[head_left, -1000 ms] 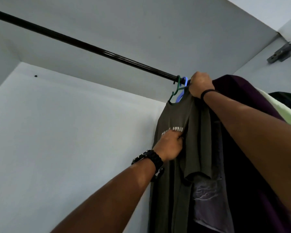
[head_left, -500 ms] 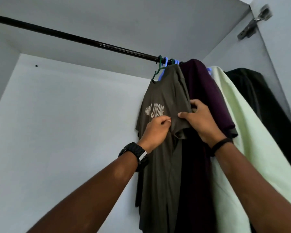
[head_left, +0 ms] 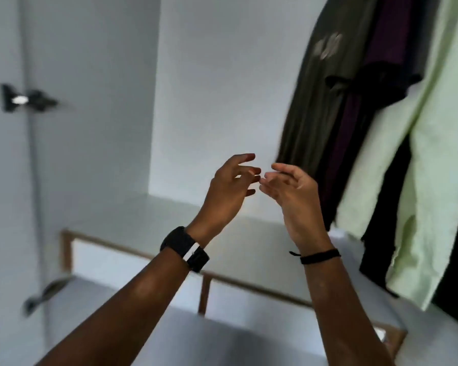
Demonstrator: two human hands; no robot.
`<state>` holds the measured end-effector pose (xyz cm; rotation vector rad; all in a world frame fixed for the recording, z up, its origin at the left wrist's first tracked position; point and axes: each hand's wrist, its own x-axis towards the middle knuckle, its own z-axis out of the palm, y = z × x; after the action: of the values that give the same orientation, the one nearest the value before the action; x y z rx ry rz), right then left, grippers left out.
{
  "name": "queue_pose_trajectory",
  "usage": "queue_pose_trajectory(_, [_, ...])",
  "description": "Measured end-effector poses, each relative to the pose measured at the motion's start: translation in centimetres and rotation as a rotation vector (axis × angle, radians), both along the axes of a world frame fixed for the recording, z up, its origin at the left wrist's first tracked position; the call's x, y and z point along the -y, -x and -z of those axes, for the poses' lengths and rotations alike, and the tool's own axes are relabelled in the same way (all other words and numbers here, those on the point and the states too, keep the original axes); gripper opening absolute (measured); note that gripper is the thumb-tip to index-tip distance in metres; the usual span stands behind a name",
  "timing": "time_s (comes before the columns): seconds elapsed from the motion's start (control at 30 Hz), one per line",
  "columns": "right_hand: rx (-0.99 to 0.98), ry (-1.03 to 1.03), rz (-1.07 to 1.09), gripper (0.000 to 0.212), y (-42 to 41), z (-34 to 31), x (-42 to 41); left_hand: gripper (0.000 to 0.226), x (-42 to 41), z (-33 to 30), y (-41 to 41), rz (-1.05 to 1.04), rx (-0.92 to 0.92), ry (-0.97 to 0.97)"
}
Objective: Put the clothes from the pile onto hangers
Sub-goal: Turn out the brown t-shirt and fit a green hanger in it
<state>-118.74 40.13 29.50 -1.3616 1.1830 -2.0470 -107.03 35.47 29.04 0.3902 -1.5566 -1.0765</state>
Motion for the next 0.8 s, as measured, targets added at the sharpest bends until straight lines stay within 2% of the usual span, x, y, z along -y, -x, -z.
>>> queue_pose_trajectory(0.2, [-0.051,-0.257,-0.325,0.032,-14.5,11.3,-5.3,0.027,-9.4,12.5,-16.5,-0.269,-0.069,-0.249])
queue_pose_trajectory(0.4, [-0.027,-0.565,-0.756,0.026,-32.2,21.6,-11.6,0.027,-21.1,22.6,-34.2,-0.650,-0.116,-0.523])
queue_pose_trajectory(0.6, [-0.185,-0.819,-1.146,0.026,-50.4,29.8,-20.4,0.031,-34.9,30.5,-49.6,-1.028,-0.188,-0.756])
queue_pose_trajectory(0.8, [-0.368,-0.968,-1.471,0.024,-63.1,36.6,-30.8,0.030,-47.4,36.6,-58.3,-1.307,-0.285,-0.941])
